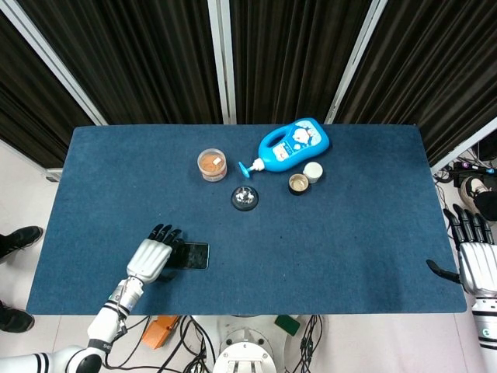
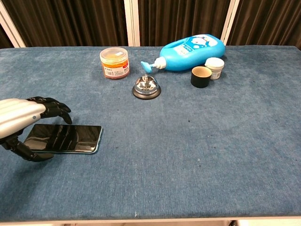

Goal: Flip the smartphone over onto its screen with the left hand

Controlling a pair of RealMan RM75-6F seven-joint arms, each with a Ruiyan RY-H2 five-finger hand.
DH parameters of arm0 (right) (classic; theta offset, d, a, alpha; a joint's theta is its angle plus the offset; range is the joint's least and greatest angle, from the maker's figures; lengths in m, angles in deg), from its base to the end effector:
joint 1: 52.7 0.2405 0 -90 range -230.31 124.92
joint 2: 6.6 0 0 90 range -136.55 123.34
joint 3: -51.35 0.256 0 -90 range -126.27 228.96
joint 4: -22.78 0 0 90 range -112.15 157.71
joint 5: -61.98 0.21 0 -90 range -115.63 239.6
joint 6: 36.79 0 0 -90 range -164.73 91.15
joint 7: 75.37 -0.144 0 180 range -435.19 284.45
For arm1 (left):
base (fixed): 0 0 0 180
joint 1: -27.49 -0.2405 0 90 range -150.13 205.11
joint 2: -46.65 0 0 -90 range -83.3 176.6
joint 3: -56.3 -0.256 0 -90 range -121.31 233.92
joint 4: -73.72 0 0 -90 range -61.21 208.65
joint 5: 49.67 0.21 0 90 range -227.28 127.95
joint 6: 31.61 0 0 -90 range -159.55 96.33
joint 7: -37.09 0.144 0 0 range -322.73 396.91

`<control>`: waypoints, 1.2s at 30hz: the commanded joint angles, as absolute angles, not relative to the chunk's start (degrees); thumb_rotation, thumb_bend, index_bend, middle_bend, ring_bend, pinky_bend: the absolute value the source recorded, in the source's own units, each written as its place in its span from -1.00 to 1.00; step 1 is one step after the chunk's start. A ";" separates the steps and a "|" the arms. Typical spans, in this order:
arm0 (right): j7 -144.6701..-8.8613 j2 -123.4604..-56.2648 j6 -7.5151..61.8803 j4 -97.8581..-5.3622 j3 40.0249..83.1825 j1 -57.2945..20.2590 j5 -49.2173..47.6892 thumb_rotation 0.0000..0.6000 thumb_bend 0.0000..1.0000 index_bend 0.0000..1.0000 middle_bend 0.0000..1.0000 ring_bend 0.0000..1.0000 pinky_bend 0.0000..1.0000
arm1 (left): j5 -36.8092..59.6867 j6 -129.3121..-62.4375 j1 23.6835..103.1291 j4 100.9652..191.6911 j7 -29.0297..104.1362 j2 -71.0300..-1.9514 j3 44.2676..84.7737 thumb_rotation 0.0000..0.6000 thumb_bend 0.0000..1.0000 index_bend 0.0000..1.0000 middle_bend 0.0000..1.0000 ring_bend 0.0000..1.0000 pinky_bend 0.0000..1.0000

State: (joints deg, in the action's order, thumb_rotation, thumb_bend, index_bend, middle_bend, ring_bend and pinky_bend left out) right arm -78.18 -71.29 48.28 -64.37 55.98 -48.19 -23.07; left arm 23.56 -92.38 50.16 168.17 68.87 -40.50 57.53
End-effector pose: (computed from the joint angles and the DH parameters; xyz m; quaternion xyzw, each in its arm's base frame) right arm -0.3284 -0.1867 0.1708 0.5839 -0.3746 0.3868 0.6076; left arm -0.2133 0.2260 -0.0253 -0.7679 -0.3858 -0.2836 0.4254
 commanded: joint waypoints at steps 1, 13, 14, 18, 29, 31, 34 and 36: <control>-78.21 -71.32 48.17 -64.29 56.00 -48.16 -22.98 1.00 -0.51 -1.00 -0.93 -1.00 -1.00 | 22.97 -92.34 50.45 167.76 69.20 -40.86 57.41 1.00 -0.52 -0.48 -0.82 -0.97 -1.00; -78.55 -71.47 47.96 -63.92 55.96 -48.23 -22.77 1.00 -0.51 -1.00 -0.93 -1.00 -1.00 | 20.49 -91.38 51.89 165.21 69.29 -42.57 57.31 1.00 -0.49 -0.42 -0.84 -0.99 -1.00; -78.56 -71.47 47.97 -63.90 55.96 -48.25 -22.76 1.00 -0.51 -1.00 -0.93 -1.00 -1.00 | 20.51 -91.42 51.96 164.99 69.16 -42.70 57.30 1.00 -0.46 -0.39 -0.84 -0.99 -1.00; -78.73 -71.49 47.99 -63.85 55.94 -48.35 -22.66 1.00 -0.51 -1.00 -0.93 -1.00 -1.00 | 20.30 -91.28 52.32 164.20 68.29 -43.06 57.38 1.00 -0.29 -0.20 -0.83 -0.99 -1.00; -78.70 -71.61 47.86 -63.86 55.93 -48.41 -22.53 1.00 -0.51 -1.00 -0.93 -1.00 -1.00 | 21.46 -89.47 53.70 167.69 62.95 -38.53 57.42 1.00 0.05 0.09 -0.67 -0.95 -1.00; -78.71 -71.62 47.87 -63.88 55.90 -48.47 -22.49 1.00 -0.51 -1.00 -0.93 -1.00 -1.00 | 21.36 -88.49 54.22 168.91 61.97 -36.88 57.47 1.00 0.09 0.09 -0.67 -0.95 -1.00; -78.75 -71.67 47.90 -63.89 55.90 -48.57 -22.35 1.00 -0.51 -1.00 -0.93 -1.00 -1.00 | 20.70 -87.09 55.11 169.55 60.70 -35.45 57.88 1.00 0.10 0.09 -0.67 -0.94 -1.00; -78.78 -71.73 47.91 -63.88 55.89 -48.62 -22.30 1.00 -0.51 -1.00 -0.93 -1.00 -1.00 | 19.61 -85.78 55.90 169.64 60.66 -34.80 58.14 1.00 0.11 0.04 -0.67 -0.94 -1.00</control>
